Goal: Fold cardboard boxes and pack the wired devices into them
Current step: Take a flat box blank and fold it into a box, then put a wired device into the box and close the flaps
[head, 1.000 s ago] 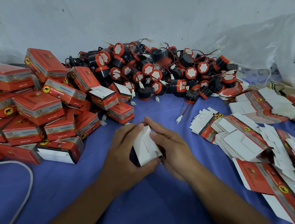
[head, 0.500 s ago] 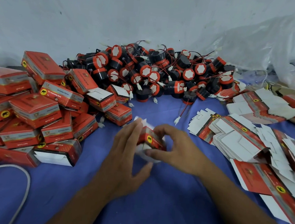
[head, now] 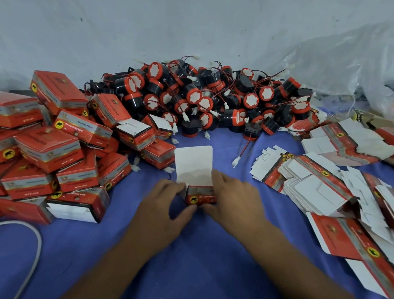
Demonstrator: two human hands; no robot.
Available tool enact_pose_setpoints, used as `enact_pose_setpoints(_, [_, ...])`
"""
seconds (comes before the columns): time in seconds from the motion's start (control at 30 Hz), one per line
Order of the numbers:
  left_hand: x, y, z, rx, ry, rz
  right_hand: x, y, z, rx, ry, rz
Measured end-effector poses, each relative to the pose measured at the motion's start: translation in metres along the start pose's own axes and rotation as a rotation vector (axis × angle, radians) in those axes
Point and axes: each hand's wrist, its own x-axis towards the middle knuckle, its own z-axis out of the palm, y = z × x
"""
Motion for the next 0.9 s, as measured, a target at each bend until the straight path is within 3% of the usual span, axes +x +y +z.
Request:
enact_pose_setpoints(0.07, [0.001,-0.002,-0.002,-0.18,-0.004,-0.118,0.0,0.002,-0.003,0.159,0.05,0.028])
enact_pose_setpoints(0.17, [0.003,-0.009,-0.007,-0.357,-0.109,-0.22,0.002,0.011,-0.011,0.617,0.135,0.135])
enact_pose_setpoints(0.23, [0.003,-0.008,-0.008,-0.411,-0.17,-0.275,0.012,0.027,-0.006,0.697,0.133,0.197])
enact_pose_setpoints(0.37, [0.0,-0.008,-0.005,-0.317,-0.123,-0.304,0.057,0.074,0.01,0.442,0.146,0.244])
enact_pose_setpoints(0.5, [-0.001,-0.009,-0.006,-0.299,-0.134,-0.304,0.096,0.112,0.027,-0.062,-0.091,0.18])
enact_pose_setpoints(0.6, [0.0,-0.01,-0.007,-0.323,-0.142,-0.295,0.112,0.122,0.03,-0.067,-0.144,0.189])
enact_pose_setpoints(0.7, [0.0,-0.01,-0.007,-0.351,-0.133,-0.279,0.115,0.117,0.013,0.205,0.11,0.291])
enact_pose_setpoints(0.8, [0.0,-0.009,-0.007,-0.364,-0.128,-0.275,0.097,0.098,-0.019,0.822,0.511,0.316])
enact_pose_setpoints(0.9, [0.0,-0.008,-0.007,-0.367,-0.12,-0.267,0.073,0.076,-0.057,1.362,0.692,0.216])
